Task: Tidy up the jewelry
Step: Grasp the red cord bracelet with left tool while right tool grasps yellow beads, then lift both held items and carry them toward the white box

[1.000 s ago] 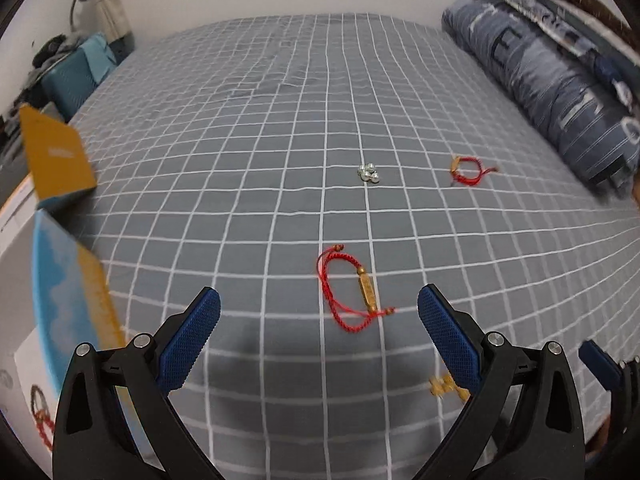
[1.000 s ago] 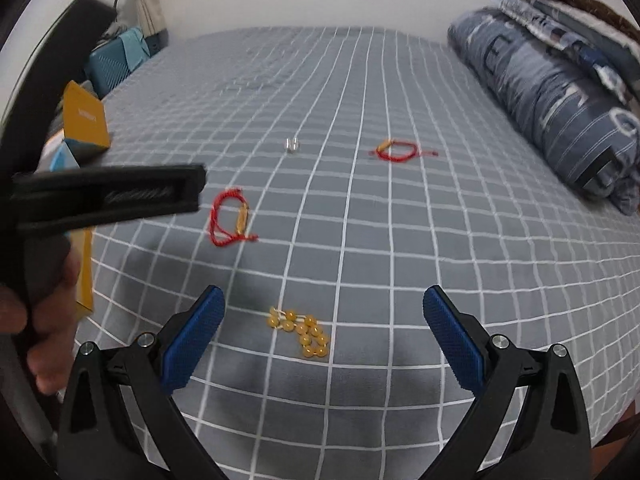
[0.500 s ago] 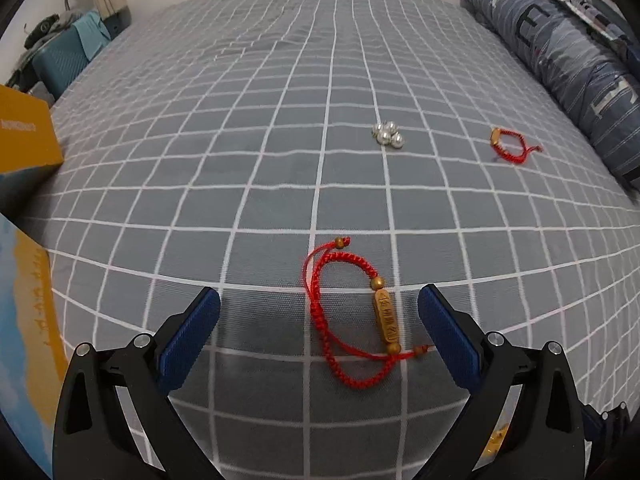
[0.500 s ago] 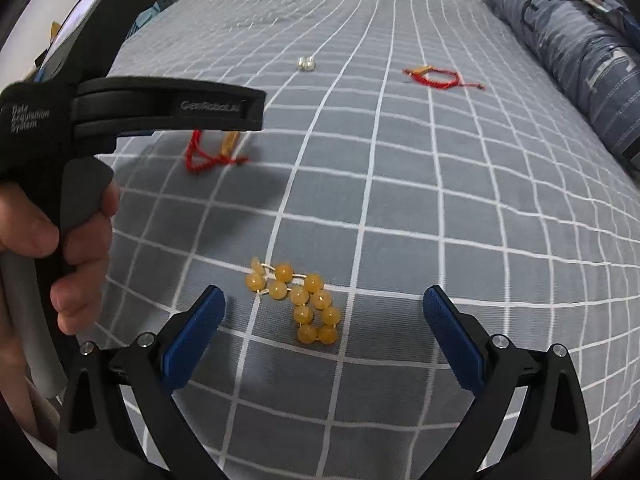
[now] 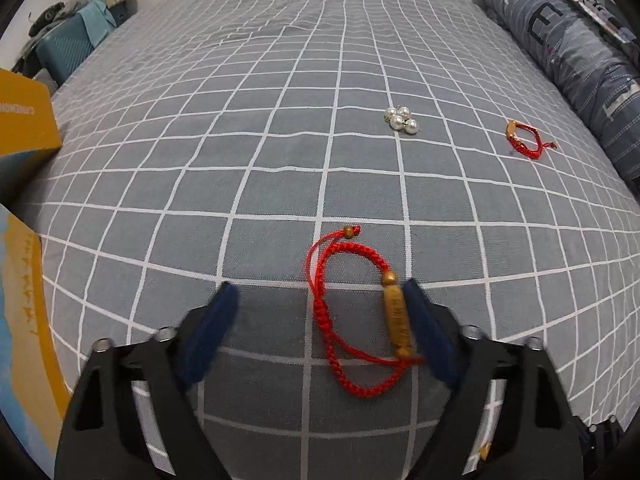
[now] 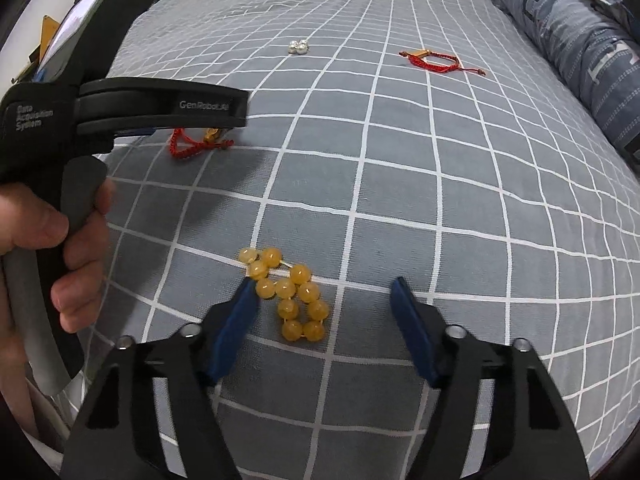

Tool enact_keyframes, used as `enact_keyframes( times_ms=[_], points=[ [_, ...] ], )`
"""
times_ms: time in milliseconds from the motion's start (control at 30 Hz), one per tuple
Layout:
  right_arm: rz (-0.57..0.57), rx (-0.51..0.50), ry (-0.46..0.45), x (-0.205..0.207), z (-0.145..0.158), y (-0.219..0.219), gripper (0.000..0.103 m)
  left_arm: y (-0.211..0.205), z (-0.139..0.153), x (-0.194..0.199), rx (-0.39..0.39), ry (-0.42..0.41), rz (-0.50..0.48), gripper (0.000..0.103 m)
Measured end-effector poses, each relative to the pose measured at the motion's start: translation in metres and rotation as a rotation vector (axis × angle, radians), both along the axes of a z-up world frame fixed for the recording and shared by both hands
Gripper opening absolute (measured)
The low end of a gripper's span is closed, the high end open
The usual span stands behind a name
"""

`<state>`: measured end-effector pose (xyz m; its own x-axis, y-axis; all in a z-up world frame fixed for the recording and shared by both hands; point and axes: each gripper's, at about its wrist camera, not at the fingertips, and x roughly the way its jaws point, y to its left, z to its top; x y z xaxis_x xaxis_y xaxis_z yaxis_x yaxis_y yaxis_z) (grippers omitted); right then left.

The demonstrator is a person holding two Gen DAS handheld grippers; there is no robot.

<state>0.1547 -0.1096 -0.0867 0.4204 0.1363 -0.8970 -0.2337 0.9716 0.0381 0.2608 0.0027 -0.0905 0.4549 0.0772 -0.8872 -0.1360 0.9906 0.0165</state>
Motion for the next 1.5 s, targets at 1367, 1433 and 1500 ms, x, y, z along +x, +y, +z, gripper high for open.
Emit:
enact_keyframes(
  times_ms=[1367, 1433, 1500],
  points=[
    [-0.074, 0.017, -0.107, -0.017, 0.048, 0.002, 0.009, 0.004, 0.078, -0.067, -0.068, -0.137, -0.064, 0.012],
    [-0.078, 0.019, -0.121, -0.019, 0.053, 0.002, 0.009, 0.004, 0.082, -0.071, -0.064, -0.144, -0.066, 0.012],
    [-0.081, 0.023, -0.132, -0.022, 0.059, 0.003, 0.009, 0.006, 0.088, -0.078, -0.066, -0.156, -0.067, 0.012]
  ],
)
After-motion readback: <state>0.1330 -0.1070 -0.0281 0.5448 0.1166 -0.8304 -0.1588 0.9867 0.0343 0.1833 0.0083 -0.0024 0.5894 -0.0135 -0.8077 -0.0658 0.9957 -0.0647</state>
